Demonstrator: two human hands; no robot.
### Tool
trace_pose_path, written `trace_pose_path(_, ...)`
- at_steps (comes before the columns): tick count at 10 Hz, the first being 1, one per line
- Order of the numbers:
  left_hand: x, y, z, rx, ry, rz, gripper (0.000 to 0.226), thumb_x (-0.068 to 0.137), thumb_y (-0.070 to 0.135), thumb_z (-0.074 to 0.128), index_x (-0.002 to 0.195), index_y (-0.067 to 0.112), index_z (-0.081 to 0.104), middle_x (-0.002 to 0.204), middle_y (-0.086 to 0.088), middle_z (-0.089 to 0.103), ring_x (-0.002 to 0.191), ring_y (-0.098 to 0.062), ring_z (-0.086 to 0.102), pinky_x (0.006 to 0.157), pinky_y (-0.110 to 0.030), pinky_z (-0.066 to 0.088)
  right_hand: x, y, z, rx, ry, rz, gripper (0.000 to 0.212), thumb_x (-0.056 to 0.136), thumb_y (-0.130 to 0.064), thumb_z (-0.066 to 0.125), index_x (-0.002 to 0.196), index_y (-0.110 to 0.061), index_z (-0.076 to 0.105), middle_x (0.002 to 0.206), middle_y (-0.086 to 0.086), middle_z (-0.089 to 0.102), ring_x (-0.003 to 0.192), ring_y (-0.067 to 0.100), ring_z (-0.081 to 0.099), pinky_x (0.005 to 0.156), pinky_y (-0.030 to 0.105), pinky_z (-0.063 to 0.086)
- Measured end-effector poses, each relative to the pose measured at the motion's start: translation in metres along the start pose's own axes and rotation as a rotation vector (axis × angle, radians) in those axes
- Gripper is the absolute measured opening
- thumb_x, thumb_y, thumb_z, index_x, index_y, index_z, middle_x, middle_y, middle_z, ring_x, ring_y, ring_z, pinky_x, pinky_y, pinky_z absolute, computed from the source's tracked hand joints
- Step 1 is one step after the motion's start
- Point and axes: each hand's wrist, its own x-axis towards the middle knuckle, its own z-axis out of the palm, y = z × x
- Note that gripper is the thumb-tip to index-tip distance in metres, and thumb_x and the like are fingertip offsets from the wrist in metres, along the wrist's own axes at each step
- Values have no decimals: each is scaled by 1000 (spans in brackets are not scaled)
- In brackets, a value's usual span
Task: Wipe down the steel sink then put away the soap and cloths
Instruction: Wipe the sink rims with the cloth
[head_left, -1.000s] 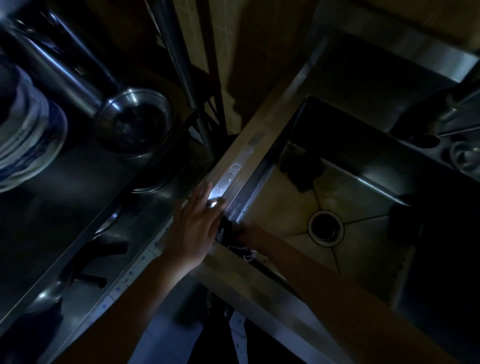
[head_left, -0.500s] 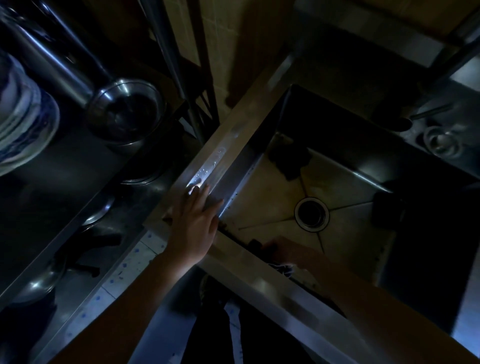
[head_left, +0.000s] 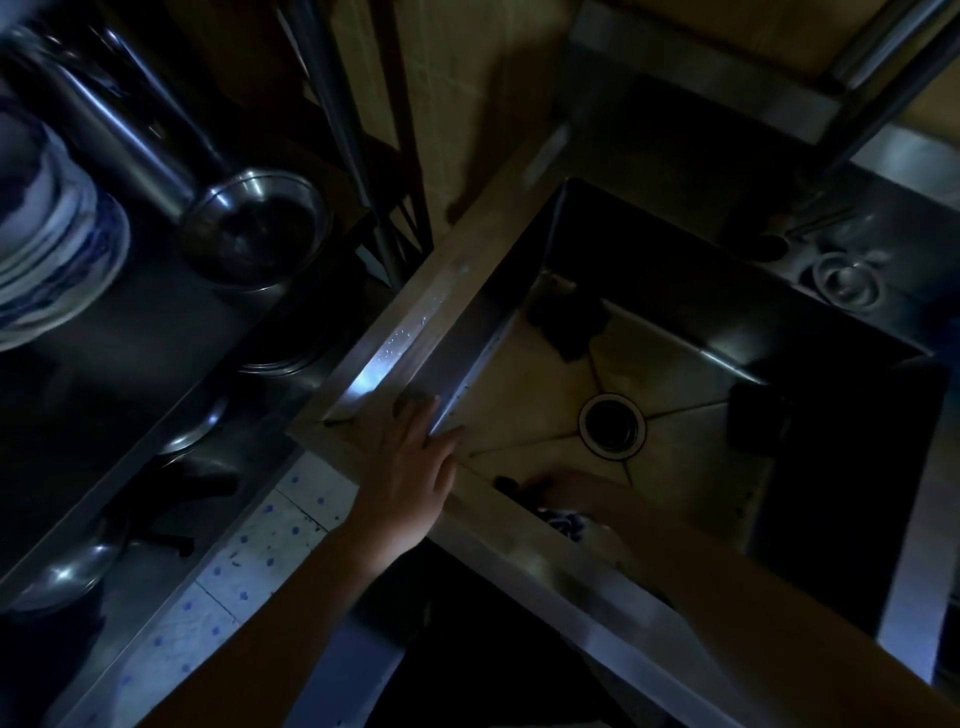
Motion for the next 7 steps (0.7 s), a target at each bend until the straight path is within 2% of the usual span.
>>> trace_pose_path(1,0,5,-4,64,44,-14,31,80,16,69,111,20,66,134,-18,51,123,-40,48,95,-58,38,3,-45,7,-1,23,-70,27,92,-9,53,116,-9,66,92,-5,60,85,10,56,76,22,42)
trace_pose_path(2,-7,2,4,-22,8,-26,31,93,23,51,122,24,58,145,-15,38,135,-35,34,104,-52,30,7,-45,12,-11,50,-116,15,93,-22,57,96,-19,72,83,-3,66,77,10,59,66,17,43)
trace_pose_path(3,-15,2,9,-5,-39,-8,34,96,29,39,128,28,51,151,-9,28,140,-30,22,109,-52,24,-6,-20,12,59,71,-69,19,92,-25,60,100,-12,71,84,7,64,80,16,57,72,21,47)
trace_pose_path(4,-19,2,11,-22,-55,13,33,96,30,39,126,28,52,153,-3,23,141,-28,19,109,-56,25,-29,20,7,223,62,87,30,90,-29,63,89,1,68,62,14,61,51,11,57,53,17,42)
trace_pose_path(5,-20,4,15,-81,-40,31,33,96,26,43,127,27,52,152,-2,25,138,-27,23,106,-50,30,-55,67,3,342,86,174,20,91,-23,61,80,-8,69,61,0,62,50,8,58,51,16,44)
trace_pose_path(6,-20,6,16,-118,-39,3,33,96,22,43,126,28,54,151,-2,28,136,-27,26,103,-47,31,-77,105,0,221,119,204,21,92,-21,59,102,-8,72,82,0,67,70,12,61,60,18,45)
trace_pose_path(7,-21,9,14,-126,-33,-16,33,95,23,43,126,28,54,151,-2,29,136,-26,29,105,-48,29,-82,116,-6,160,94,239,26,92,-22,59,107,-3,69,82,7,59,69,19,52,59,20,40)
